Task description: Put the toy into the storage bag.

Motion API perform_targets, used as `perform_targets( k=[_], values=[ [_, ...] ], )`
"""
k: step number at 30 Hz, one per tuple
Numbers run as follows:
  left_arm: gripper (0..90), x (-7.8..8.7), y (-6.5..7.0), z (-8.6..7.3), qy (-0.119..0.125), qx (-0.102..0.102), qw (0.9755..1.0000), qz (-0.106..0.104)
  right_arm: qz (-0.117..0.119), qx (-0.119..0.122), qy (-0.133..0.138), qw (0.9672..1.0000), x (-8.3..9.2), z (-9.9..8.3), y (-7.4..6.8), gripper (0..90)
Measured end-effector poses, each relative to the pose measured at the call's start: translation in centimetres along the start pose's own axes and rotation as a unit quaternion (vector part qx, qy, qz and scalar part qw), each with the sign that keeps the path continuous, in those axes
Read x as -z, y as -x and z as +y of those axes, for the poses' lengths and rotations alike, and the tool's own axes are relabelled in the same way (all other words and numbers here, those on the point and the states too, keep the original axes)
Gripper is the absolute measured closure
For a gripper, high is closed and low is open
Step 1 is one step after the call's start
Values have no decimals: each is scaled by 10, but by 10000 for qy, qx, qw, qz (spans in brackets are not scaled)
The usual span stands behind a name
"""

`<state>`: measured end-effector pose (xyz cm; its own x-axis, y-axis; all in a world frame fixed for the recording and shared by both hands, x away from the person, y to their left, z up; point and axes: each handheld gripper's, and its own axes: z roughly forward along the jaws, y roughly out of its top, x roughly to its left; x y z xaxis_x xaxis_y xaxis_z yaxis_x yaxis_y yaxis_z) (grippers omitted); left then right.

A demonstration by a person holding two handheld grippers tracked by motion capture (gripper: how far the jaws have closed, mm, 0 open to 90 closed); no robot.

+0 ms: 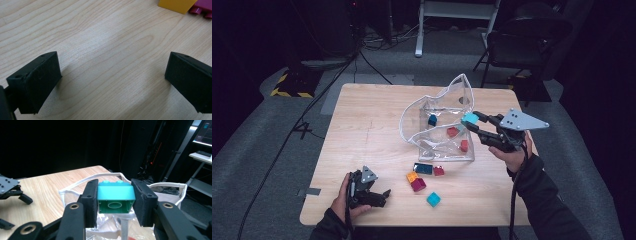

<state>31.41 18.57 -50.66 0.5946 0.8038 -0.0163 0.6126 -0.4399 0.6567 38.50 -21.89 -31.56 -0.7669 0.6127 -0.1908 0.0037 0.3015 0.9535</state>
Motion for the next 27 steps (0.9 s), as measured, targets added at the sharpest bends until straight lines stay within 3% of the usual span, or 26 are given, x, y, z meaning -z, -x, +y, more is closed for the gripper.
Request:
perform_targets(
  k=[9,27],
  values=[
    [5,0,0,0,7,-13,10000,10,-64,5,-51,10000,-14,6,4,593],
    [5,0,0,0,-1,1,10000,-12,-170,-40,-378,9991,-60,13,11,592]
  ],
)
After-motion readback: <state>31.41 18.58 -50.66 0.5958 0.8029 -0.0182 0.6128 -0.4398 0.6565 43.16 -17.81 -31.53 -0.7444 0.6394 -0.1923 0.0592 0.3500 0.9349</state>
